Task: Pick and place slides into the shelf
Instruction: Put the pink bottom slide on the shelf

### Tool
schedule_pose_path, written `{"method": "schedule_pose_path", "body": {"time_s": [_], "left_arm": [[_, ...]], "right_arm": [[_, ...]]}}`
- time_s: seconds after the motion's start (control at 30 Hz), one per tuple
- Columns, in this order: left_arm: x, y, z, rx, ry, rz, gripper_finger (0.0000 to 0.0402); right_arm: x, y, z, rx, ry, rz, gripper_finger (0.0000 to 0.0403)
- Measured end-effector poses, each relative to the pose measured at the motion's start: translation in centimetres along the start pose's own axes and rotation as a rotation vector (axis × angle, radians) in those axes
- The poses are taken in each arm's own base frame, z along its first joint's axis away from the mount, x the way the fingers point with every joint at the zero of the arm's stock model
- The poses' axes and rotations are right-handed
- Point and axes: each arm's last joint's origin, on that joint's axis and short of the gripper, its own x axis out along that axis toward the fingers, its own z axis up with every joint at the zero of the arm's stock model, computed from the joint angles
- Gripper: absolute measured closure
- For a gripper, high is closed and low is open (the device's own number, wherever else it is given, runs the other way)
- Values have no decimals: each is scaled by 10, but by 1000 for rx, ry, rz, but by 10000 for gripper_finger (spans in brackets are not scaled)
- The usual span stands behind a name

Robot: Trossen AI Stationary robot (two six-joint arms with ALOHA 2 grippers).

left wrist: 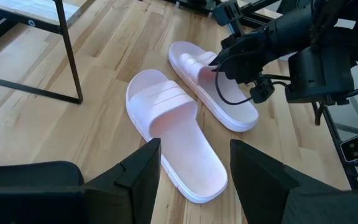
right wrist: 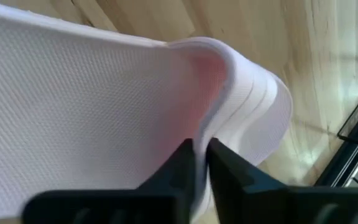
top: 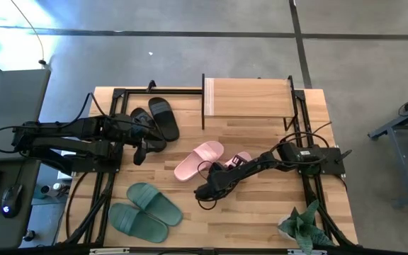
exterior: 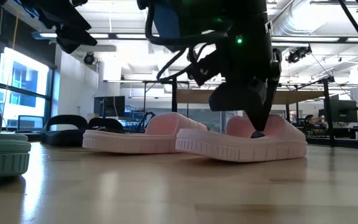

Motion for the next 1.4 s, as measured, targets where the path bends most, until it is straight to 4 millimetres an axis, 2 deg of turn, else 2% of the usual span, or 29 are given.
{"method": "schedule_pose_path", "body": {"time_s": [0.17, 0.3, 0.43, 0.63, 0.8, 1.0, 1.17, 1.4], "left_arm": [[0, 0, 0, 0, 0, 0, 224], [0, 0, 0, 0, 0, 0, 224], [0, 0, 0, 0, 0, 0, 224], [0, 0, 0, 0, 0, 0, 224], [0, 0, 0, 0, 0, 0, 224], [0, 0, 0, 0, 0, 0, 224], [0, 0, 0, 0, 0, 0, 224], [0, 0, 0, 0, 0, 0, 224]], "right_arm": [[0, 0, 0, 7, 3, 4, 390], [-8, -6, -1, 11, 2, 31, 399], [-27, -20, -4, 66, -40, 79, 401], [-69, -55, -18, 90, -158, 169, 402], [-111, -98, -40, 106, -316, 253, 402], [-153, -168, -69, 254, -574, 329, 402], [-172, -227, -86, 326, -791, 330, 402], [-185, -296, -101, 273, -1007, 235, 403]]}}
